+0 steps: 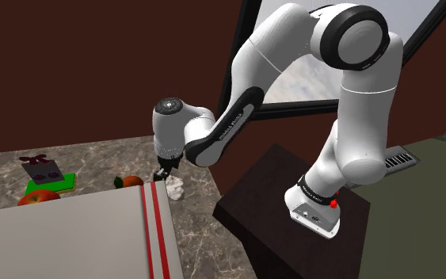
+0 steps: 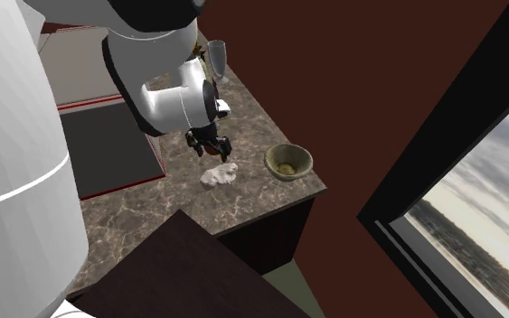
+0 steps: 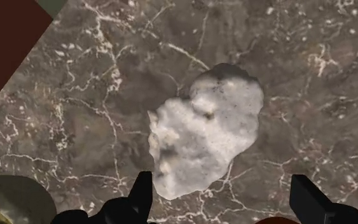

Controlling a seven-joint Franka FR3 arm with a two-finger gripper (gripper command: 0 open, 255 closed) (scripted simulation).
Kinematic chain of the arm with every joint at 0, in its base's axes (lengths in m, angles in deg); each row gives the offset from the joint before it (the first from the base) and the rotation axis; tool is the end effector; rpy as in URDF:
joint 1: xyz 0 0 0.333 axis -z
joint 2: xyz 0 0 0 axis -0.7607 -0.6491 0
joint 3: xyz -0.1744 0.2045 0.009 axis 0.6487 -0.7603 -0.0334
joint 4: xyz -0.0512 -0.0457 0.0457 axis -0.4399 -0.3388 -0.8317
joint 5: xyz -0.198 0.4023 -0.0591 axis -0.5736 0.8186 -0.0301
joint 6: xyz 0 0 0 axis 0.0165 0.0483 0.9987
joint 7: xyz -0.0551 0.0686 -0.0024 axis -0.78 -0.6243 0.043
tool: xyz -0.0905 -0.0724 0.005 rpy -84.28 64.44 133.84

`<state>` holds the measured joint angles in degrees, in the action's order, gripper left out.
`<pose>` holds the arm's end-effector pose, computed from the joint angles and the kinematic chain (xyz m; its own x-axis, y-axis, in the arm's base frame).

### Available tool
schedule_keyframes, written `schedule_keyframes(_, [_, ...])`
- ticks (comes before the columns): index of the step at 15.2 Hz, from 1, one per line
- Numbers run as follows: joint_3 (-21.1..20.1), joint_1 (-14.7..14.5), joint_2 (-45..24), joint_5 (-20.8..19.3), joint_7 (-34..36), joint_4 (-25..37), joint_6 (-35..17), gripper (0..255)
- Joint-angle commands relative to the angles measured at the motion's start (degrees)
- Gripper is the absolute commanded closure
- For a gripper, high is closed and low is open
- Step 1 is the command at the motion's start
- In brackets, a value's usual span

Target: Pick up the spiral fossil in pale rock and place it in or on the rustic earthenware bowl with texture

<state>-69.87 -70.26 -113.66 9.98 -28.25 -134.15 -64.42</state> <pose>0.4421 0.3281 0.0681 0.9554 0.2948 0.0189 0.2926 -0.9532 0.0756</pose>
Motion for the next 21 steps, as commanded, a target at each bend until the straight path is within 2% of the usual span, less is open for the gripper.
schedule_keyframes(1, [-0.2, 0.4, -1.1, 2.8, 3.8, -2.2, -2.7, 0])
schedule_keyframes(4, [-0.8, 1.1, -3.3, 7.0, 8.7, -5.3, -7.3, 0])
schedule_keyframes(5, [-0.8, 1.1, -3.4, 7.2, 8.9, -5.5, -7.5, 0])
schedule_keyframes(12, [2.1, -1.4, -9.5, 5.0, 10.7, -3.5, -11.7, 0])
schedule_keyframes(20, [2.1, -1.4, -9.5, 5.0, 10.6, -3.5, -11.7, 0])
schedule_keyframes(21, [2.1, -1.4, -9.5, 5.0, 10.6, -3.5, -11.7, 255])
